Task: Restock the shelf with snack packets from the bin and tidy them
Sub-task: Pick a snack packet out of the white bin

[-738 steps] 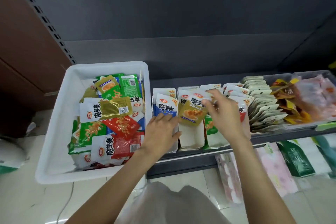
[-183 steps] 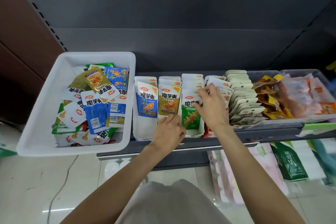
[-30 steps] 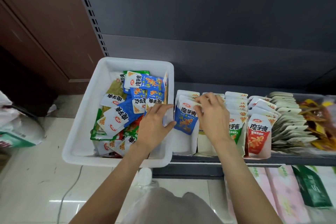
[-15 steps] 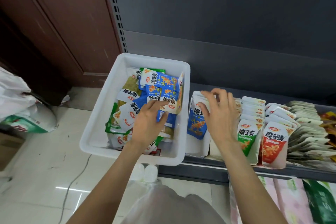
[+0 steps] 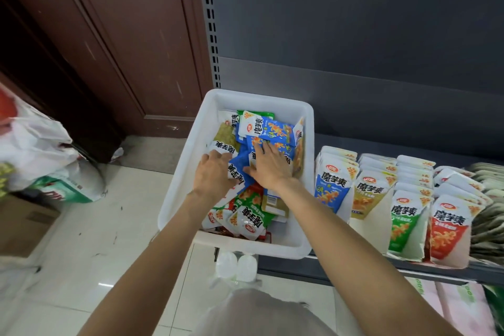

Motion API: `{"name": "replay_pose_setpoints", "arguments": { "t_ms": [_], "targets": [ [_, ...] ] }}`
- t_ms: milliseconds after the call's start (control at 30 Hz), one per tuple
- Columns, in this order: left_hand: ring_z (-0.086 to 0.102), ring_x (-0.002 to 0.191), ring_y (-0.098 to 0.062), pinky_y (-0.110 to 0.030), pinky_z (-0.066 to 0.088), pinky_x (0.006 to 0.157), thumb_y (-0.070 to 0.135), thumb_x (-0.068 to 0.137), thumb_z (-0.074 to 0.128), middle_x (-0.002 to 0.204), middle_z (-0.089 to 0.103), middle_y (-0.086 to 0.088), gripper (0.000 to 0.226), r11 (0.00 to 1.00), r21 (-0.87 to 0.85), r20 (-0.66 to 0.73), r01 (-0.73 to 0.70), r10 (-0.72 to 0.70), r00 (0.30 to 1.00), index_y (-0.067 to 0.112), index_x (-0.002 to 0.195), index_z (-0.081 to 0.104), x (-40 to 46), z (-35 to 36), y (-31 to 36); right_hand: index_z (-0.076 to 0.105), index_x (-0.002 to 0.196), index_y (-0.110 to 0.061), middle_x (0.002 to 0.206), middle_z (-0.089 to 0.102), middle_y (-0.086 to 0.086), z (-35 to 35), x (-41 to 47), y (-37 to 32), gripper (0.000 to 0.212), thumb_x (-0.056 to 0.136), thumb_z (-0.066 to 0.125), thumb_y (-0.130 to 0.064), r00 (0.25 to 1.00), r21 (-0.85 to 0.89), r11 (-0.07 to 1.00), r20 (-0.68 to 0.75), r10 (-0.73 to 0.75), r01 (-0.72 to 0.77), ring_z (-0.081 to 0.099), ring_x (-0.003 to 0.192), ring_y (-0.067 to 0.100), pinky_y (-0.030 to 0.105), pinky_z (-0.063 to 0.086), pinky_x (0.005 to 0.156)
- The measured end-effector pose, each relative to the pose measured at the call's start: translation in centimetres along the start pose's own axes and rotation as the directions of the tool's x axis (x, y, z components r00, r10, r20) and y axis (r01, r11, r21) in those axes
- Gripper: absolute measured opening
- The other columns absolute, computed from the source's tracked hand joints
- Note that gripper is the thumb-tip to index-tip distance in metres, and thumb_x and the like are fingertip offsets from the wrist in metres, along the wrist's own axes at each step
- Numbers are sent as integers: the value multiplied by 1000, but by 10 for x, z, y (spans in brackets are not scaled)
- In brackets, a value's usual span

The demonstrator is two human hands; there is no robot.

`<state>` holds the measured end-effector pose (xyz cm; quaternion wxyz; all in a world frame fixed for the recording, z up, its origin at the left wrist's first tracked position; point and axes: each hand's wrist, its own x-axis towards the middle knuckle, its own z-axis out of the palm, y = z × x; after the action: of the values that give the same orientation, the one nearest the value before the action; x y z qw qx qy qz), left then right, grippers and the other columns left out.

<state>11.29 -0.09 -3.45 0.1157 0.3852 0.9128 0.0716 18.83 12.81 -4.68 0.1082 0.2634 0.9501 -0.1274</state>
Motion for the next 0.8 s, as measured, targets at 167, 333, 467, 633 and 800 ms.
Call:
{"name": "replay_pose_setpoints", "arguments": {
  "t_ms": [167, 333, 467, 633, 800],
  "targets": [
    [56, 108, -25, -30, 41, 89, 33, 85, 65, 120, 60, -10, 47, 985, -171, 39, 33, -27, 999, 17, 128, 53, 3, -11, -7, 8, 151, -11, 158, 11, 8, 6, -7, 6, 73, 97, 32, -54, 1000, -13, 1000, 17, 17, -17, 3, 146, 24, 43, 10, 117],
    [63, 65, -11, -27, 49, 67, 28, 86, 65, 82, 68, 0, 16, 816, -579, -320, 7, -235, 918, 21, 100, 68, -21, -48, -11, 10, 151, -21, 158, 9, 4, -12, -25, -1, 80, 91, 55, -47, 995, 326, 942, -69, -66, 85, 6, 145, 23, 40, 13, 117],
    [68, 69, -8, -23, 53, 57, 12, 84, 67, 90, 68, -5, 20, 127, -992, -20, 16, -282, 959, 18, 102, 63, -32, -76, -4, 31, 145, -31, 150, 34, -8, -31, -61, -24, 77, 81, 73, -31, 869, 420, 819, -461, -179, 391, 27, 134, 1, 22, 25, 108],
    [65, 77, -10, -20, 53, 64, 30, 93, 53, 85, 68, -2, 22, 41, -998, 38, 43, -102, 994, 14, 100, 66, -44, -87, 25, 70, 94, -13, 76, 69, -7, -46, -86, -15, 10, 89, 64, -19, 725, 582, 740, -662, 191, 336, 59, 63, 1, 22, 45, 55],
    [63, 88, 0, -17, 49, 81, 21, 82, 69, 96, 67, 10, 24, 330, -944, 22, -31, 154, 988, 26, 106, 65, -47, -76, 54, 66, 93, -12, 84, 73, -1, -61, -121, 28, 7, 89, 61, -8, 875, 977, 60, -210, 437, 204, 68, 74, 11, 24, 54, 61]
  ]
}}
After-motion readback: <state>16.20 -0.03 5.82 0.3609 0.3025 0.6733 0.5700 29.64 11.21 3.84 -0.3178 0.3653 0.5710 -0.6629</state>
